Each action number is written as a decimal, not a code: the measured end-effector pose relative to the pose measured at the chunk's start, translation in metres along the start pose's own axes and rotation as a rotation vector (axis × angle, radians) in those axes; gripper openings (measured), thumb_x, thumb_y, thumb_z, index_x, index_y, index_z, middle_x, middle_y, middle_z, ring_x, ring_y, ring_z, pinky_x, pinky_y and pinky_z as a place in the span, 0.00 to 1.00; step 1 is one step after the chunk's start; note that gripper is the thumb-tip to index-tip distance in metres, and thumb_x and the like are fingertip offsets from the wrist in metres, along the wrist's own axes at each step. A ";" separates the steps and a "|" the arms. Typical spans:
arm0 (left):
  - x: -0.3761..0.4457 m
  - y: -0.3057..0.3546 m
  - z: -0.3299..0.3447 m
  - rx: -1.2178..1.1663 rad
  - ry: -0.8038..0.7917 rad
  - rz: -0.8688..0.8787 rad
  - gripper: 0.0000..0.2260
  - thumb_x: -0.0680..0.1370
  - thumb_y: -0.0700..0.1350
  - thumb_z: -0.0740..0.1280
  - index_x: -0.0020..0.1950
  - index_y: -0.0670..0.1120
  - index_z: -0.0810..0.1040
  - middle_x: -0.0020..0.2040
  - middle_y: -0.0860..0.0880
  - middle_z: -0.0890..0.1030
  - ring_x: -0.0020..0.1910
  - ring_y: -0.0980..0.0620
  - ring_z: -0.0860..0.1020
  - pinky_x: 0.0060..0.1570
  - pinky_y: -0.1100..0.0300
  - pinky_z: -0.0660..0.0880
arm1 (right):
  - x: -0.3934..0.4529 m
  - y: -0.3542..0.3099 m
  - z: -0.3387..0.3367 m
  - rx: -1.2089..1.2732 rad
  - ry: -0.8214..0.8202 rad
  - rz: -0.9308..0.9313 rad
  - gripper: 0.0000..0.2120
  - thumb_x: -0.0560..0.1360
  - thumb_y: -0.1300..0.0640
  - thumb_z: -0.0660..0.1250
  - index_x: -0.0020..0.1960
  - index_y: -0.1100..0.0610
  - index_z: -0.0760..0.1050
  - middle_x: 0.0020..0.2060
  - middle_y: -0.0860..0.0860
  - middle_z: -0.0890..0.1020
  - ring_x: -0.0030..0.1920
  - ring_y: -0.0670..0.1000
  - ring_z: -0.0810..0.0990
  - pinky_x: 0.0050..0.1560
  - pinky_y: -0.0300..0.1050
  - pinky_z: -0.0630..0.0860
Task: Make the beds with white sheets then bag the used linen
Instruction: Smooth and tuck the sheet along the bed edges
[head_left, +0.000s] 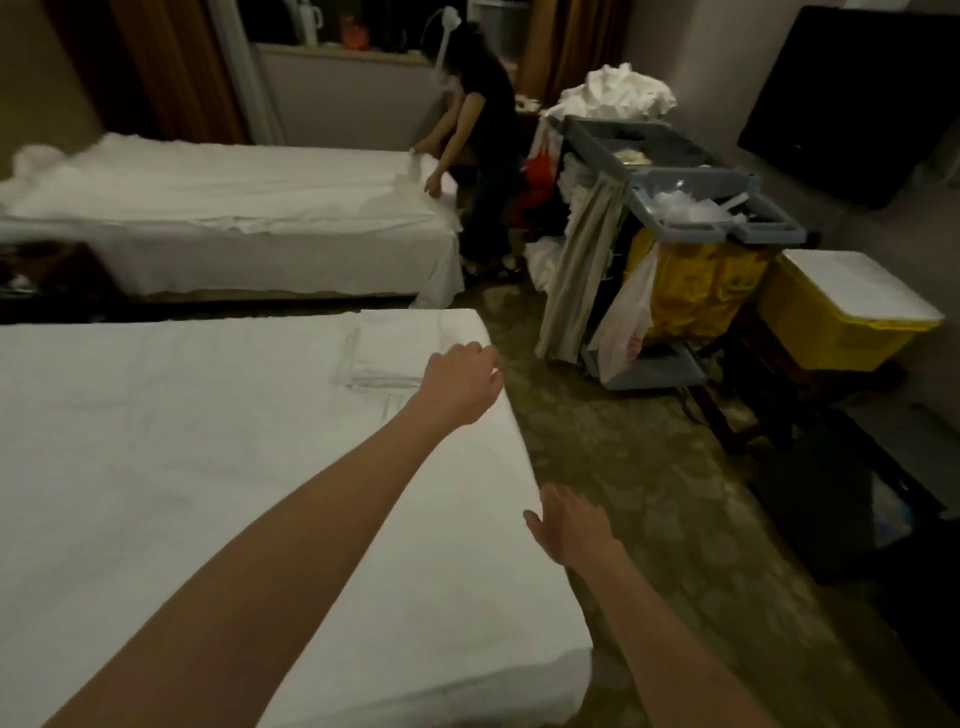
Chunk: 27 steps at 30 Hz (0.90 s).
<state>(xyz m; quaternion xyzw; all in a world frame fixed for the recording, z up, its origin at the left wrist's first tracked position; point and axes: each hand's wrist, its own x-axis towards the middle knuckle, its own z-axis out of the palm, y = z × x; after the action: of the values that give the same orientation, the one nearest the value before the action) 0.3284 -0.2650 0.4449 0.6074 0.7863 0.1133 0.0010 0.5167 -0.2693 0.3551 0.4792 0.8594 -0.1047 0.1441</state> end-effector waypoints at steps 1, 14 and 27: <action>0.005 0.006 0.001 0.025 0.026 -0.007 0.16 0.84 0.50 0.53 0.65 0.45 0.72 0.62 0.45 0.76 0.57 0.47 0.75 0.56 0.52 0.71 | 0.009 0.006 -0.002 -0.007 -0.001 -0.031 0.22 0.82 0.44 0.50 0.68 0.57 0.64 0.65 0.54 0.73 0.64 0.55 0.73 0.63 0.50 0.70; 0.075 0.009 0.086 0.087 -0.163 -0.326 0.15 0.83 0.51 0.55 0.65 0.45 0.71 0.62 0.46 0.75 0.60 0.45 0.75 0.55 0.51 0.70 | 0.162 0.038 -0.138 0.066 0.316 -0.365 0.21 0.82 0.44 0.52 0.68 0.56 0.65 0.63 0.53 0.73 0.60 0.53 0.74 0.61 0.50 0.72; 0.187 0.071 0.070 0.176 0.049 -0.604 0.17 0.83 0.51 0.55 0.66 0.44 0.71 0.62 0.44 0.74 0.59 0.44 0.74 0.54 0.50 0.70 | 0.282 0.151 -0.097 -0.260 -0.006 -0.703 0.22 0.82 0.44 0.51 0.68 0.58 0.64 0.63 0.54 0.73 0.61 0.55 0.74 0.61 0.51 0.73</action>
<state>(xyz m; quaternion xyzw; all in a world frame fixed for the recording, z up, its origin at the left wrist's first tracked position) 0.3567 -0.0568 0.4146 0.3411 0.9378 0.0541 -0.0367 0.4904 0.0636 0.3411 0.1323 0.9772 -0.0393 0.1613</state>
